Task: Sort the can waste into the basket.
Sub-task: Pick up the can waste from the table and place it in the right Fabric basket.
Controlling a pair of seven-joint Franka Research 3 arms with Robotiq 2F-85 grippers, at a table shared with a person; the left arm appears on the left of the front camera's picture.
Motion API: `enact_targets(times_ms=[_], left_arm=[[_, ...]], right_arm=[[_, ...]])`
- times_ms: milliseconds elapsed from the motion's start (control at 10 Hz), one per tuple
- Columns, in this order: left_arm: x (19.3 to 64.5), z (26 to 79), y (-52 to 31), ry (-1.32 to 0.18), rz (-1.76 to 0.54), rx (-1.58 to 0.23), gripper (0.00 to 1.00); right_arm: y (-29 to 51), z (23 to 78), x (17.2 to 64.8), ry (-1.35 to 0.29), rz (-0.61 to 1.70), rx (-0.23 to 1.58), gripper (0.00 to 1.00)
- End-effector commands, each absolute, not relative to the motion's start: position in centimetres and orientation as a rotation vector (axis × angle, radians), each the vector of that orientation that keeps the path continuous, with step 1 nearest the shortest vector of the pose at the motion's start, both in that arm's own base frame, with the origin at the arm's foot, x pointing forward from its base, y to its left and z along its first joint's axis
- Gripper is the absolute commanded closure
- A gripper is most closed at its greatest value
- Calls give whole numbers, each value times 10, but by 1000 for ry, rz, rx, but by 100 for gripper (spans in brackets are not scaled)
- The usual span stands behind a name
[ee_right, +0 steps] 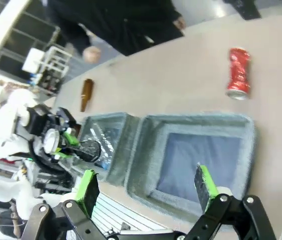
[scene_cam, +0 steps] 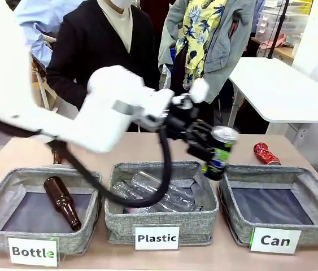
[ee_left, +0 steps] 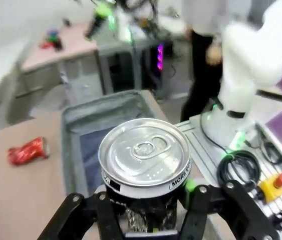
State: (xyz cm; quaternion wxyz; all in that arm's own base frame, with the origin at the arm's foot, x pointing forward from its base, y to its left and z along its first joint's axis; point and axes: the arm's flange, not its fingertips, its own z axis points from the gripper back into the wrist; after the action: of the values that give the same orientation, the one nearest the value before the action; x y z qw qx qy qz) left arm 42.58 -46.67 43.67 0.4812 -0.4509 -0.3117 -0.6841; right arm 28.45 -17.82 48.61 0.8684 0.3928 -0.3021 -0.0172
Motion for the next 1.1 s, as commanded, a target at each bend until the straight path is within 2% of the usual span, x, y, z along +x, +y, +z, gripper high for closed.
enact_targets(times_ms=[0, 200, 400, 500, 600, 1000], left_arm=[[460, 464, -565, -596, -1799, -998, 63], [452, 470, -643, -569, -1857, -854, 63], [453, 460, -690, -514, -1863, -769, 63], [451, 451, -709, -487, -1867, -716, 63], [451, 444, -719, -459, -1877, -641, 63], [451, 437, -720, -423, -1877, -622, 63]], right_arm=[[-206, 476, 236, -599, -177, 793, 0], [-232, 458, 212, -574, -262, 815, 0], [-246, 448, 202, -615, -305, 834, 0], [-251, 463, 211, -600, -252, 792, 0], [-251, 463, 211, -600, -252, 792, 0], [-251, 463, 211, -600, -252, 792, 0]])
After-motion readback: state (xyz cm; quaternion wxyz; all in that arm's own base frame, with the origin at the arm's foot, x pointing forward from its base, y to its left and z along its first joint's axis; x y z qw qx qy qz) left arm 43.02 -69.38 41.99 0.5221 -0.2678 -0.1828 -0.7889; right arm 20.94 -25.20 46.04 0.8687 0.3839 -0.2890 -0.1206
